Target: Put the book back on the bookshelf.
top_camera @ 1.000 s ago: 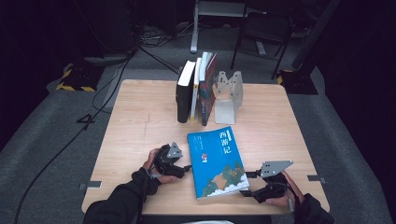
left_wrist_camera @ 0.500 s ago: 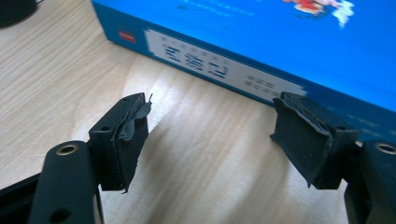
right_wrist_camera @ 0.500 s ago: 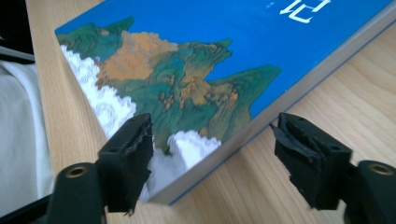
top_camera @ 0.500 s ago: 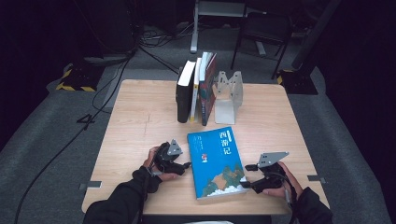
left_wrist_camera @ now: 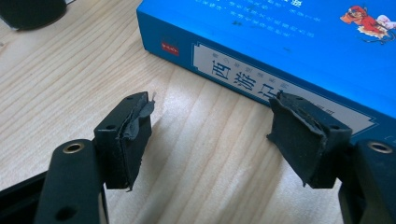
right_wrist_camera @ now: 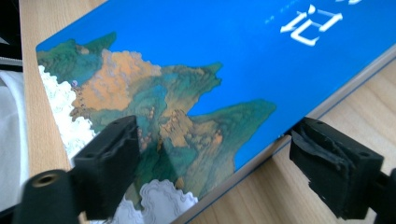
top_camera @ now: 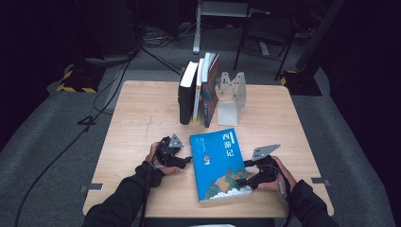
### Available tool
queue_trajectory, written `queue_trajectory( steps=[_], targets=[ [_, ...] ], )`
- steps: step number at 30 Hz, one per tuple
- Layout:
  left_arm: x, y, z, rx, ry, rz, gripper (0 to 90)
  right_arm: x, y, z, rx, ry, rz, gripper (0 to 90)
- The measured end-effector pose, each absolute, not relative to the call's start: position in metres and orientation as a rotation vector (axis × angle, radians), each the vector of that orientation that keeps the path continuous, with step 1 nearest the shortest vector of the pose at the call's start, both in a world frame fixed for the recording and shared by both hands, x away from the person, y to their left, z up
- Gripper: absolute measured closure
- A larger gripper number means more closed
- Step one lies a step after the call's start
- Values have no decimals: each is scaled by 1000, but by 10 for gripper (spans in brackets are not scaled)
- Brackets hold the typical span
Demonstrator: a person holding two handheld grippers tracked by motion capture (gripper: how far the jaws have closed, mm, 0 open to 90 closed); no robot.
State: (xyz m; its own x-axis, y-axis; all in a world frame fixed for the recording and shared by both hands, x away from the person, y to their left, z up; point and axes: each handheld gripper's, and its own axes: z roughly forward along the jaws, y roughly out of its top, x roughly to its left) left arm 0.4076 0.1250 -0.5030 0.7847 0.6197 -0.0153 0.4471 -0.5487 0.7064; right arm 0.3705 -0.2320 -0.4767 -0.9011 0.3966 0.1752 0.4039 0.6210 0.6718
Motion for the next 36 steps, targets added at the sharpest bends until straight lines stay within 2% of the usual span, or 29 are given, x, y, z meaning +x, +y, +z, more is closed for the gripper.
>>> queue_trajectory(
  steps=[6,7,9,10,13,16,20,22,26,36],
  targets=[
    [414,126,-503,2242,810,313,282,369,-228,-473,-666,-2870,-1194,207],
    [416,126,-503,2235,822,317,284,369,-228,-473,-665,-2871,-1213,235],
    [421,124,-503,2236,824,324,285,372,-230,-469,-664,-2854,-1302,364],
    [422,122,-503,2233,824,328,291,374,-229,-467,-664,-2833,-1341,372],
    [425,116,-502,2234,807,347,342,378,-225,-467,-671,-2845,-1317,360],
    [427,107,-502,2243,775,401,355,389,-221,-470,-684,-2831,-1284,336],
    [435,102,-502,2238,788,355,348,391,-223,-467,-704,-2852,-1235,324],
    [436,101,-502,2236,790,348,348,389,-225,-466,-759,-2891,-1182,261],
    [436,99,-502,2240,780,358,349,386,-239,-468,-822,-2902,-1140,228],
    [436,99,-502,2241,781,358,349,390,-256,-479,-842,-2726,-1141,216]
  ],
)
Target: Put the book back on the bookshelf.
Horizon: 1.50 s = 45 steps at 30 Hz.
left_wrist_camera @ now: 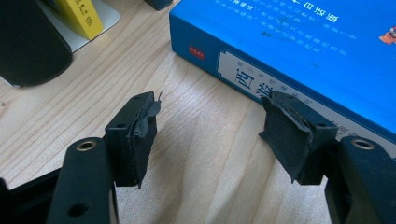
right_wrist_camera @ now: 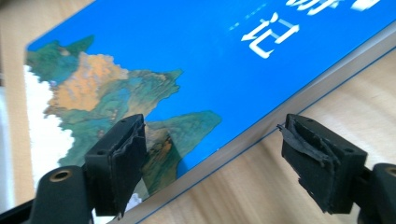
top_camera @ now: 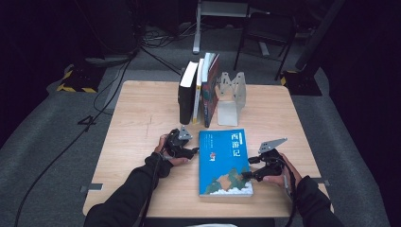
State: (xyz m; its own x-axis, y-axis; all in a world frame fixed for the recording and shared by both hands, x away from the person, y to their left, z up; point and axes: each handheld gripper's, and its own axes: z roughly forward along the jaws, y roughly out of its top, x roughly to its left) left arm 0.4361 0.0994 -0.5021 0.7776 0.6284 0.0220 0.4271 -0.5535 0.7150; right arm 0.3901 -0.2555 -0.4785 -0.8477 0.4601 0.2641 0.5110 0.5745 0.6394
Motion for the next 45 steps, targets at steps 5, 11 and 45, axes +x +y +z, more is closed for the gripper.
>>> queue_trajectory(
  steps=[5,11,45],
  targets=[
    [436,100,-502,2241,783,358,348,390,-251,-480,-810,-2730,-1138,170],
    [438,100,-502,2238,791,347,334,383,-244,-474,-759,-2826,-1174,240],
    [424,116,-497,2296,794,302,308,360,-239,-463,-607,-2902,-1426,631]
  ],
)
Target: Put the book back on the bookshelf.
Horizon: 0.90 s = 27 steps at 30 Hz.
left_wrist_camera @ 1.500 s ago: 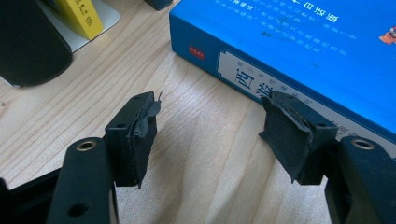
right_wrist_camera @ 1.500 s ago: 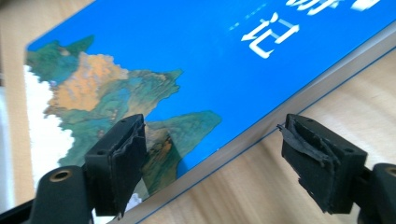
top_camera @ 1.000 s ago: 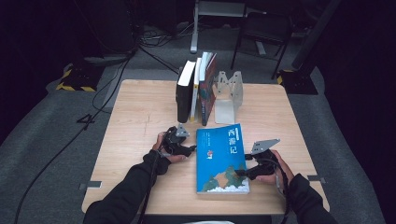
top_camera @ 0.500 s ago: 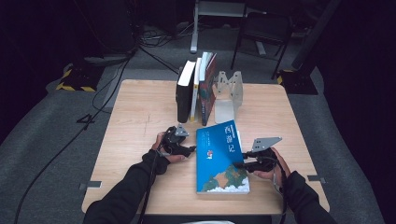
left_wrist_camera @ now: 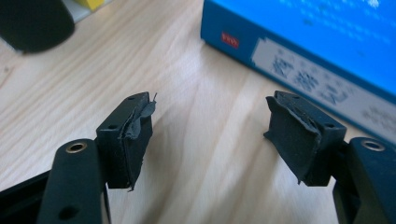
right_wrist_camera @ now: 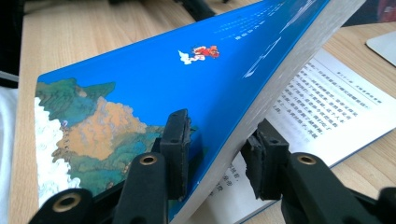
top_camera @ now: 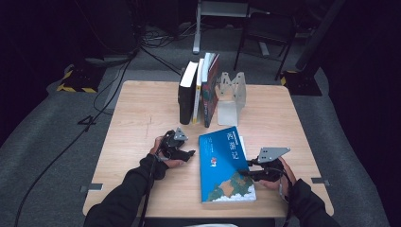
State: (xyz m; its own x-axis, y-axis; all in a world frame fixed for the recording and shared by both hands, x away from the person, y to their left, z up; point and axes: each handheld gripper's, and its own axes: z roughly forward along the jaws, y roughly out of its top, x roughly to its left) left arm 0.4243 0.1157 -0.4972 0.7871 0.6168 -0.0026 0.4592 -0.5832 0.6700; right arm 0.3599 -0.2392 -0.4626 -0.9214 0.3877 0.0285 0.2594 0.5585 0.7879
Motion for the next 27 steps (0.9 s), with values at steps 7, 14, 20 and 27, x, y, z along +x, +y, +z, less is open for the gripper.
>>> queue_trajectory(
  steps=[7,14,20,27],
  targets=[
    [368,101,-476,2276,604,283,292,360,-237,-459,620,2640,1295,628],
    [327,91,-477,2285,537,186,262,348,-248,-459,629,2739,1275,431],
    [289,85,-479,2304,528,107,196,337,-260,-466,682,2788,1253,328],
    [266,79,-491,2379,569,109,188,333,-263,-468,701,2773,1284,327]
  ],
)
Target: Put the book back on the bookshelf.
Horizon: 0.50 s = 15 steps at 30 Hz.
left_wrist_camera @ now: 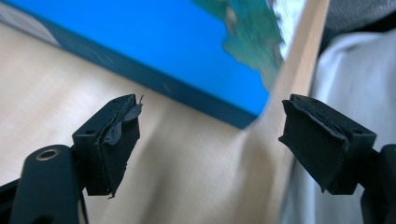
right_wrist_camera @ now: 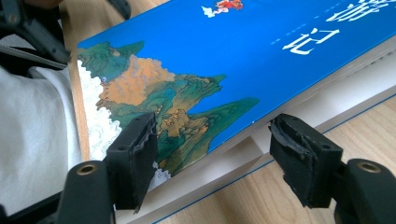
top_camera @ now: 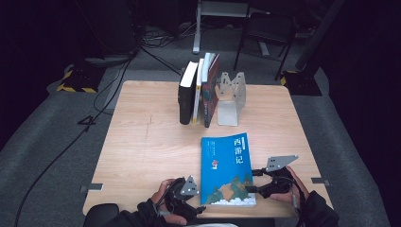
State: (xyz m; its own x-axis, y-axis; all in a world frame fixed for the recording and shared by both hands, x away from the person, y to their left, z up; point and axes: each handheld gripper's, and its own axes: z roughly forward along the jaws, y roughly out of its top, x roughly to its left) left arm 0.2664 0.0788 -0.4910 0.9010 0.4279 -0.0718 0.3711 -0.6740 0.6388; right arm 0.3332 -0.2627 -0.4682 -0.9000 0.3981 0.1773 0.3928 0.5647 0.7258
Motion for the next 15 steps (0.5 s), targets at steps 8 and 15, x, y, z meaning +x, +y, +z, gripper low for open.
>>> queue_trajectory(
  steps=[8,15],
  targets=[
    [278,79,-496,2372,602,112,154,334,-260,-468,692,2770,1296,327],
    [291,91,-494,2399,592,109,161,334,-258,-468,695,2765,1316,325]
  ],
)
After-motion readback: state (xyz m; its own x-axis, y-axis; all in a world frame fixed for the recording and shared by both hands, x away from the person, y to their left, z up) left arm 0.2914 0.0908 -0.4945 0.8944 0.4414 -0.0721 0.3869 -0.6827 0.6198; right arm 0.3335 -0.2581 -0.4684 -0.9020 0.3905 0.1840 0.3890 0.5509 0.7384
